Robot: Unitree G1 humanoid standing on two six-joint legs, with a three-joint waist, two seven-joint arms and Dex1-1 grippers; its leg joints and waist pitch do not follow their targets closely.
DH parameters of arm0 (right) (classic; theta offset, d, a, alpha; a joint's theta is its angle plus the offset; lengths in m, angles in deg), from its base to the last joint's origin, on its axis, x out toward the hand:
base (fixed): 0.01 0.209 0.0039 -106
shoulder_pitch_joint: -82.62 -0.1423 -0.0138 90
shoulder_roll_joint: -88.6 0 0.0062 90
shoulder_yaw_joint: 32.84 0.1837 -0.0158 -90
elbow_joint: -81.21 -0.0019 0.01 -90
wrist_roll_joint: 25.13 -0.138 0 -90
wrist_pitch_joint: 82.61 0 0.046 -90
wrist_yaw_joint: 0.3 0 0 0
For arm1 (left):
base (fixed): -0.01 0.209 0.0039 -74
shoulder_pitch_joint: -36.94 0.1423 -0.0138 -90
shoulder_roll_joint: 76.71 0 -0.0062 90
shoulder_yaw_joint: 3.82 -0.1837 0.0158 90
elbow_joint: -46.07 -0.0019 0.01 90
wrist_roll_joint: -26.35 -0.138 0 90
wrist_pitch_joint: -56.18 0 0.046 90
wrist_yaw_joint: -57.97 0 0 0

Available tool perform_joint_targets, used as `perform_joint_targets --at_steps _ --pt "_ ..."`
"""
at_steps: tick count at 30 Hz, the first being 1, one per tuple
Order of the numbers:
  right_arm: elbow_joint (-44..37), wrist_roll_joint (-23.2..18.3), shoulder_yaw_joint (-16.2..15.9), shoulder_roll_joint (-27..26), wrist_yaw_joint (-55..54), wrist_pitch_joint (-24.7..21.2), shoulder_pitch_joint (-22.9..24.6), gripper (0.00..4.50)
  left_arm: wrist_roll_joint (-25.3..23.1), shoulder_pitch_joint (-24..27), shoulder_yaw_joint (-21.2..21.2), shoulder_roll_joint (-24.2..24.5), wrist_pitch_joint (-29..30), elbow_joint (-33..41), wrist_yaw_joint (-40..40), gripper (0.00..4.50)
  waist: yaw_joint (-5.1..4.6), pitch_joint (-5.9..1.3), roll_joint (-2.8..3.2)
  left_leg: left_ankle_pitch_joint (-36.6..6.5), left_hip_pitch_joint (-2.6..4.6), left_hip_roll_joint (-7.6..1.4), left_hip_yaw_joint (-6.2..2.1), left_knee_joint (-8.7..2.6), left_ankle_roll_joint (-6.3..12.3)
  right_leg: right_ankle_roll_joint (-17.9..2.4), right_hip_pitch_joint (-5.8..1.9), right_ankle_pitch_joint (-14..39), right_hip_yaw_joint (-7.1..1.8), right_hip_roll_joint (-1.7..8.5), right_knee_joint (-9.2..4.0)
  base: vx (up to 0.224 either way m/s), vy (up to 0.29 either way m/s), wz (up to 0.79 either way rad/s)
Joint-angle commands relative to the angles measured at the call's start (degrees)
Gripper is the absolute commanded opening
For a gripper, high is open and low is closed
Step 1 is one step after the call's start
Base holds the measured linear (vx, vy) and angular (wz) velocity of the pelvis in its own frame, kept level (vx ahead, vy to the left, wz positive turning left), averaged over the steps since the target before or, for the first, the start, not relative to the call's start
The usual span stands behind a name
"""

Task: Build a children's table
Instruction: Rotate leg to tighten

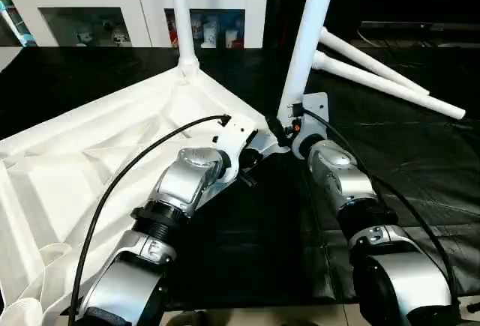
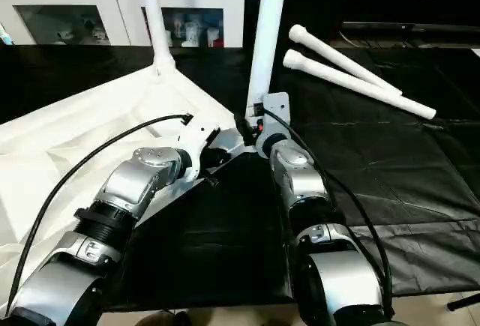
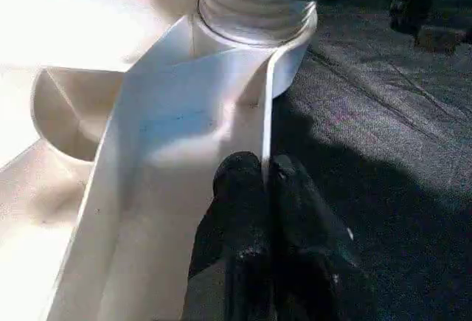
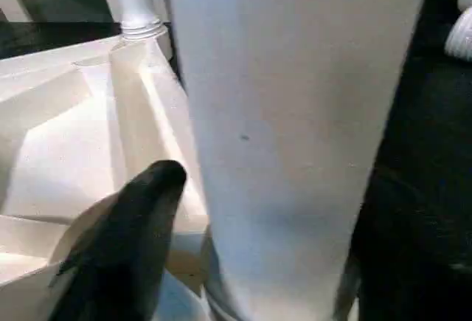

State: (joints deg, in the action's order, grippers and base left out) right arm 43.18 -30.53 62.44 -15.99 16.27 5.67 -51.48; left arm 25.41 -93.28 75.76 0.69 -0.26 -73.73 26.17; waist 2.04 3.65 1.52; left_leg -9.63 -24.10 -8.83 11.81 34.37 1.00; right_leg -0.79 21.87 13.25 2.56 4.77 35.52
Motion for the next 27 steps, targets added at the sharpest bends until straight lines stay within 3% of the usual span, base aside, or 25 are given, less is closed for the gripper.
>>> perform_joint_targets --at_steps 1,10,13,17,27 --pt "5.2 -0.1 -1.0 -1.1 1.1 -3.4 2.7 3.86 1.2 -2.0 0.7 -0.5 -2.1 6.2 0.0 0.0 0.58 -4.81 0.37 -4.1 2.41 -4.62 -2.42 -3.47 5.65 -17.1 -2.35 -10.8 -1.92 4.7 -2.62 0.0 0.0 0.0" --pt "0.0 -0.6 -0.7 0.1 2.9 -3.0 5.0 4.45 0.3 -2.5 -0.2 1.5 -4.6 3.7 -1.2 0.0 0.78 -4.9 0.38 -3.9 2.47 -4.62 -2.44 -3.36 5.57 -17.0 -2.36 -11.1 -1.92 4.59 -2.54 0.0 0.0 0.0" --pt "-4.9 -1.5 -0.3 0.8 4.2 -1.6 7.3 4.45 -0.1 -2.2 -0.7 2.6 -5.8 3.1 -2.2 0.0 1.04 -4.99 0.58 -2.9 2.35 -4.61 -2.48 -3.23 6.14 -16.5 -2.34 -12.9 -1.87 4.6 -2.32 0.0 0.0 0.0" --pt "-8.4 -3.1 0.7 1.0 5.2 -1.6 9.0 4.45 -0.1 -1.9 -1.2 3.3 -6.2 3.1 -2.8 0.0 1.15 -4.84 0.74 -4.9 2.38 -4.68 -2.5 -3.39 5.65 -16.5 -2.27 -10.3 -1.91 4.65 -2.52 0.0 0.0 0.0" --pt "-21.5 -4.6 -0.8 4.1 9.7 -4.4 16.4 4.45 -0.8 -1.4 -3.0 5.2 -8.7 1.4 -5.2 0.0 1.79 -4.93 0.44 -3.6 2.4 -4.6 -2.49 -3.23 5.91 -15.3 -2.29 -11.3 -1.99 4.53 -2.46 0.0 0.0 0.0"
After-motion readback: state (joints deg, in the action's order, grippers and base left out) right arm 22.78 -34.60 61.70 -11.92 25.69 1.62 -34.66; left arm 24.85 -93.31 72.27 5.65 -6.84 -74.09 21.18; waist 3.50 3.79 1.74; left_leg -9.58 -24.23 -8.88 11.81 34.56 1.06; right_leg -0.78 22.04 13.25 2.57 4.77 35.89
